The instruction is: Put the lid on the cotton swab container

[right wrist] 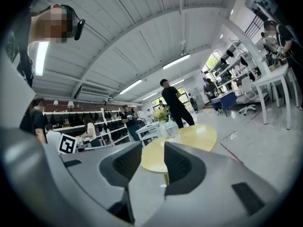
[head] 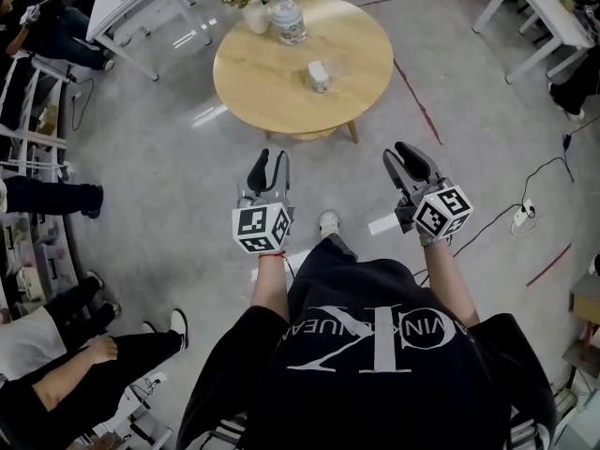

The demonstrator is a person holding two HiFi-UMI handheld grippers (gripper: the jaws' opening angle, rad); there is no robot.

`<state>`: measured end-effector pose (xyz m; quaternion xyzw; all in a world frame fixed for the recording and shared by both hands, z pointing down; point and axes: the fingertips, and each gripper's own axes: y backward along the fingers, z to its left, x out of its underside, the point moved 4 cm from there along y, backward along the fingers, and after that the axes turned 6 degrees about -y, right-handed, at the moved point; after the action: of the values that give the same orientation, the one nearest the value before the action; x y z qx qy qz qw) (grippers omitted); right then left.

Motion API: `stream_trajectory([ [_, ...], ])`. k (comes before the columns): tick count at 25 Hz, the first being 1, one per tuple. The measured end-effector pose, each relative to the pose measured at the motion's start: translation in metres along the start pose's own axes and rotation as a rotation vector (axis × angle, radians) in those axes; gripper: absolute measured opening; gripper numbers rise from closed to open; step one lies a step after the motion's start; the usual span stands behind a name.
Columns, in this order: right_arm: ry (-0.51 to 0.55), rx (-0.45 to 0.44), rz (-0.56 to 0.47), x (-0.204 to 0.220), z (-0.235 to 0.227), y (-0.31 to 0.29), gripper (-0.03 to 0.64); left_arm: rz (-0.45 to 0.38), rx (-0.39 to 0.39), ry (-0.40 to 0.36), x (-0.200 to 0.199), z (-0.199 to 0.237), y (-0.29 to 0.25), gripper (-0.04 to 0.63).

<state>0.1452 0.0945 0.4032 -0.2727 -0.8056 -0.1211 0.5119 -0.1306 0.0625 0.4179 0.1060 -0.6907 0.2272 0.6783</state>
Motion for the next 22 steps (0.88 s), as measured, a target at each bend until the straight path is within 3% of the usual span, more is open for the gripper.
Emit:
stream_trajectory([
  [15, -0.032, 0.022, 0.008, -0.007, -0.033, -0.085, 0.112, 0.025, 0.064, 0.012, 0.006, 0.054, -0.082, 0.126],
  [22, -0.051, 0.024, 0.022, -0.008, -0.045, -0.096, 0.115, 0.058, 0.114, 0.022, 0.018, 0.042, -0.106, 0.126],
])
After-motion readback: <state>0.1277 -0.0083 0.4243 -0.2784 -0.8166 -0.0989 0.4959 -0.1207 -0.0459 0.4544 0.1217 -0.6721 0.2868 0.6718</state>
